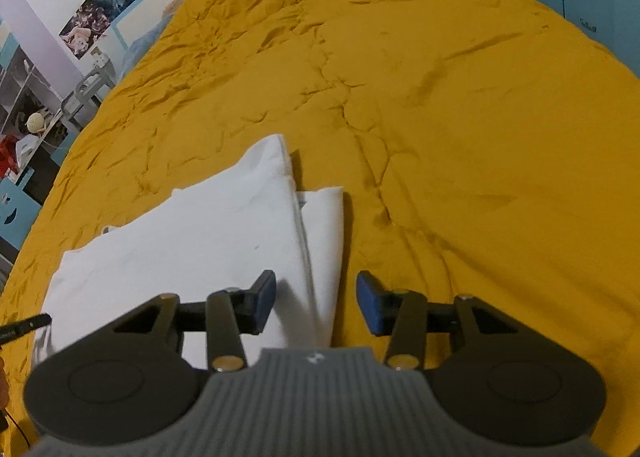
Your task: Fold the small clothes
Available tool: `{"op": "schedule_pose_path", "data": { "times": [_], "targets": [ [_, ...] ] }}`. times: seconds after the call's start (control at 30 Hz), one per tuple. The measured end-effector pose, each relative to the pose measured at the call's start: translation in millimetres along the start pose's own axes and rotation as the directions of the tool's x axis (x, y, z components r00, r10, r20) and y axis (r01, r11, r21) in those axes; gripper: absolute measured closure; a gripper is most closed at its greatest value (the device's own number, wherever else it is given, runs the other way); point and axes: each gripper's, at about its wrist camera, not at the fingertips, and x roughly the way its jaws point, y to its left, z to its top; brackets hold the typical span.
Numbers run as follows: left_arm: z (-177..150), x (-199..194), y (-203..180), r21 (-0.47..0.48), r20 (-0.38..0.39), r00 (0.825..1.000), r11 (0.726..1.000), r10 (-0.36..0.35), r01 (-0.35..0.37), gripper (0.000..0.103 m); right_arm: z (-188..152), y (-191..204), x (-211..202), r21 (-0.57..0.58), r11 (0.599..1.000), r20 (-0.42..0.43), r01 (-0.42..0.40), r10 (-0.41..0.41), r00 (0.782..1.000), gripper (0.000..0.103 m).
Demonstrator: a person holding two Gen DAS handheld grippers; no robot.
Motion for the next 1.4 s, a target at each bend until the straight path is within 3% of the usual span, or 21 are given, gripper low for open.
{"op": "schedule_pose_path", "data": {
  "times": [0.17,0.37,0.67,0.9,1.1,1.4],
  "targets": [
    [-6,10,2,0.008,-0.011,1.000,1.000,-0.005,0.005,0.081,3,0,21,0.002,1.000,-0.011,-0.013,0.013,1.000,0.069],
    [-8,10,5,0.007,-0.009,1.000,1.000,-0.015,0.015,0.081,5,12,29,-0.039,0.999,-0.009,-0.003,0.003,1.000,0.095],
    [-3,-10,4,-0.001,0.010,0.999,0.999,-0.034,0.034,0.081,29,58,-16,-0.091,0.996,0.000,-0.017,0.017,1.000,0.100],
    [-3,-45,14,-0.011,0.032,0.997,0.997,-0.074,0.074,0.081,50,146,-56,-0.092,0.993,-0.029,-0.068,0.065,0.997,0.100],
    [-6,-71,36,-0.023,0.048,0.995,0.996,-0.085,0.086,0.080,48,243,-60,-0.143,0.986,-0.049,-0.086,0.080,0.996,0.100],
    [-5,-99,91,-0.048,0.055,0.994,0.994,-0.091,0.094,0.079,15,379,-10,-0.156,0.979,-0.148,-0.130,0.107,0.983,0.100]
  ]
}}
